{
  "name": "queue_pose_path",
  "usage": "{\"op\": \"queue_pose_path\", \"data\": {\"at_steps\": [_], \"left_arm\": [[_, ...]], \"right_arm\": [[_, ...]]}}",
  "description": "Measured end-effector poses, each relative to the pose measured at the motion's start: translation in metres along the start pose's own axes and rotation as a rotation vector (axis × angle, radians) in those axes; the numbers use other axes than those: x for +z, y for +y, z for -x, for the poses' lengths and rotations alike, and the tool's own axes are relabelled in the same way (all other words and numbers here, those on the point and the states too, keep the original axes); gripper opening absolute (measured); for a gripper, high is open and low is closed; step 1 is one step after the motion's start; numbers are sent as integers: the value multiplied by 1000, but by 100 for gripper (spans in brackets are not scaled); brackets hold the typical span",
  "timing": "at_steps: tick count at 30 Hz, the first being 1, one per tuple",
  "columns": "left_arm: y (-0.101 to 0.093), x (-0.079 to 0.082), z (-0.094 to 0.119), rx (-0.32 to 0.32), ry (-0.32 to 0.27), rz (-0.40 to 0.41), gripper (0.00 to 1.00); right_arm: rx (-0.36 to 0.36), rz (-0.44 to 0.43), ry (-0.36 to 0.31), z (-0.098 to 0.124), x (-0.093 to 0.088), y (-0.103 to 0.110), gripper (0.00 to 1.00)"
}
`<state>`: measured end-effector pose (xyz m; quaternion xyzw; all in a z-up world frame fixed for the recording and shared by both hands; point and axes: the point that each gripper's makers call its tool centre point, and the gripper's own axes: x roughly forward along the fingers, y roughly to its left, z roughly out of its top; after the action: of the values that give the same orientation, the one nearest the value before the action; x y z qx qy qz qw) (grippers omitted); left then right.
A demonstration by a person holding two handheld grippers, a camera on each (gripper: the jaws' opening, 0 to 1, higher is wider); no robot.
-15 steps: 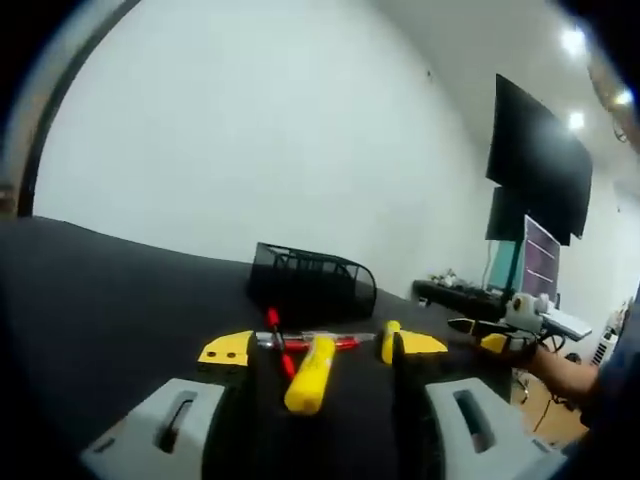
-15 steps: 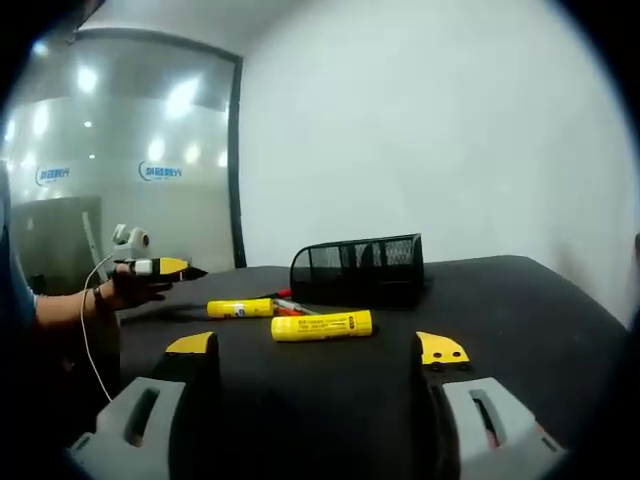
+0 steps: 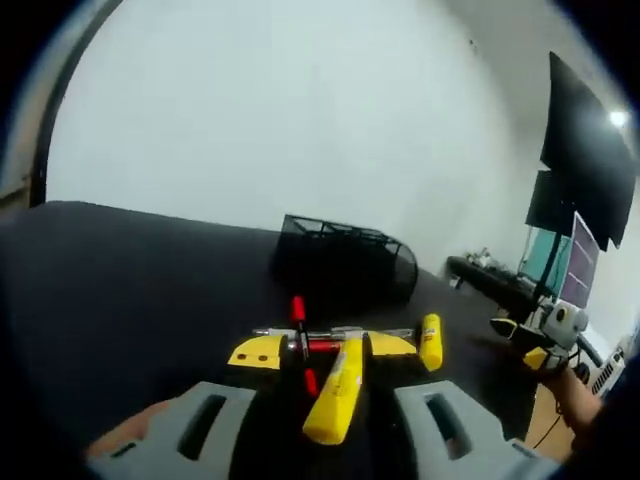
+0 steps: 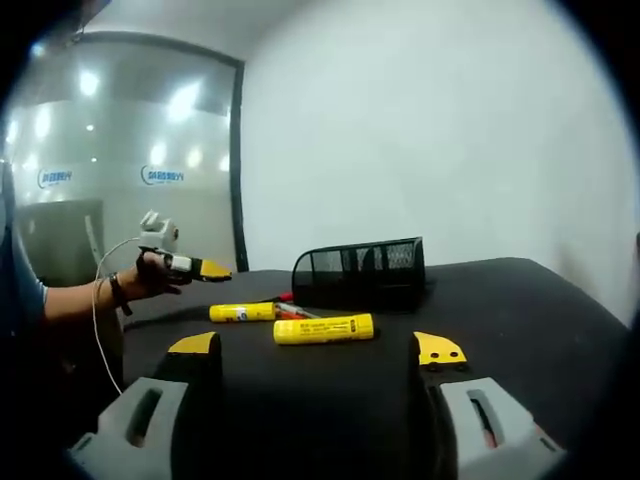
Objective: Pick up pens and glue sticks and place them into the holder.
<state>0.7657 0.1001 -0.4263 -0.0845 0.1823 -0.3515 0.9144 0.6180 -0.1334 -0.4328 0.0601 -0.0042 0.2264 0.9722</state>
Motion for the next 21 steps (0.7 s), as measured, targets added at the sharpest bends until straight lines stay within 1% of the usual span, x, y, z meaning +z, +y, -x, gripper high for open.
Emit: {"op": "queue_pose_path", "data": {"at_steps": [2, 7, 9, 12, 18, 21], "left_arm": [[2, 0, -5, -2, 22, 12, 28], [6, -13, -14, 5, 148, 30, 28], [7, -18, -17, 14, 183, 16, 28], [9, -26, -21, 46, 236, -17, 26], [9, -31, -30, 58, 268, -32, 26], [10, -33, -34, 63, 293, -33, 25]], "right_arm": [[2, -2, -3, 0, 0, 0, 70], [6, -9, -11, 1, 2, 0, 70], [7, -10, -14, 1, 2, 1, 70], [10, -10, -16, 1, 3, 1, 70], [12, -10, -18, 1, 3, 1, 70], [12, -9, -18, 1, 3, 1, 70]]}}
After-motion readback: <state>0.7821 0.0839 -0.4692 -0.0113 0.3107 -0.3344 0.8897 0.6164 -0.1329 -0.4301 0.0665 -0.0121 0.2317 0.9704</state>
